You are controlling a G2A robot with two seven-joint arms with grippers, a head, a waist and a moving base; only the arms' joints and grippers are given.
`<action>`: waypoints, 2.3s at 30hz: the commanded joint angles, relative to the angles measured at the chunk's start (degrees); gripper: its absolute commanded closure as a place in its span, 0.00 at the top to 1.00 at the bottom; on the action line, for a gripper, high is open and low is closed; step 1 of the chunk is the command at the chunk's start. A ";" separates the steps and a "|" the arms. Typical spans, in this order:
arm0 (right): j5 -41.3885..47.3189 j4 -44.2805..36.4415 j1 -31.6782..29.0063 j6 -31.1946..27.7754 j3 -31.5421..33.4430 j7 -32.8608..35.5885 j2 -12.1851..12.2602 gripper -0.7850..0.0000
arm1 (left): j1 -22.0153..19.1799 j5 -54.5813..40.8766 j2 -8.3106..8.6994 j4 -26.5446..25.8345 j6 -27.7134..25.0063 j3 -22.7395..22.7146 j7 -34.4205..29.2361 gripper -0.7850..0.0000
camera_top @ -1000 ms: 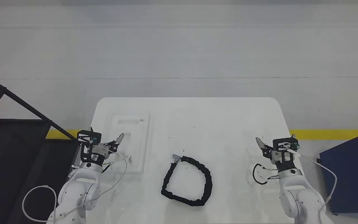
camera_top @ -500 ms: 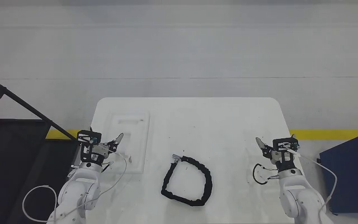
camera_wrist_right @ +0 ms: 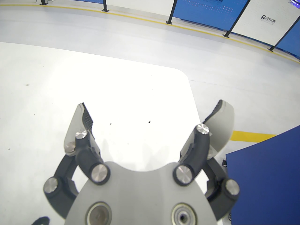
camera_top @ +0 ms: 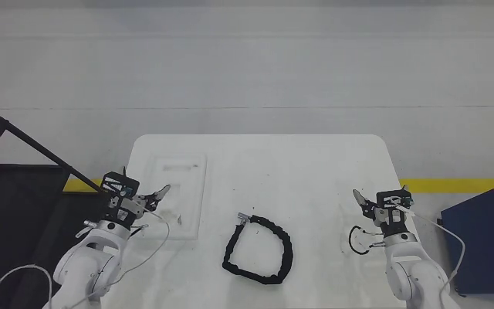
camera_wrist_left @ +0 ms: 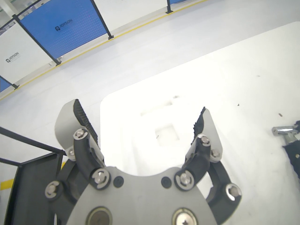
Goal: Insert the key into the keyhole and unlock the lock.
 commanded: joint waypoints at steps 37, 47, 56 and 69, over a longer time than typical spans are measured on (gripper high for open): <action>0.00 0.00 0.00 0.00 0.00 0.00 0.00 1.00 | -12.07 -31.69 3.07 -4.84 -14.14 3.84 -59.30 1.00; 0.00 0.00 0.00 0.00 0.00 0.00 0.00 1.00 | -12.35 -33.02 3.16 -4.23 -14.38 4.00 -60.48 1.00; 0.00 0.00 0.00 0.00 0.00 0.00 0.00 1.00 | -12.35 -33.02 3.16 -4.23 -14.38 4.00 -60.48 1.00; 0.00 0.00 0.00 0.00 0.00 0.00 0.00 1.00 | -14.77 -34.62 3.57 -3.48 -3.40 6.72 -68.70 1.00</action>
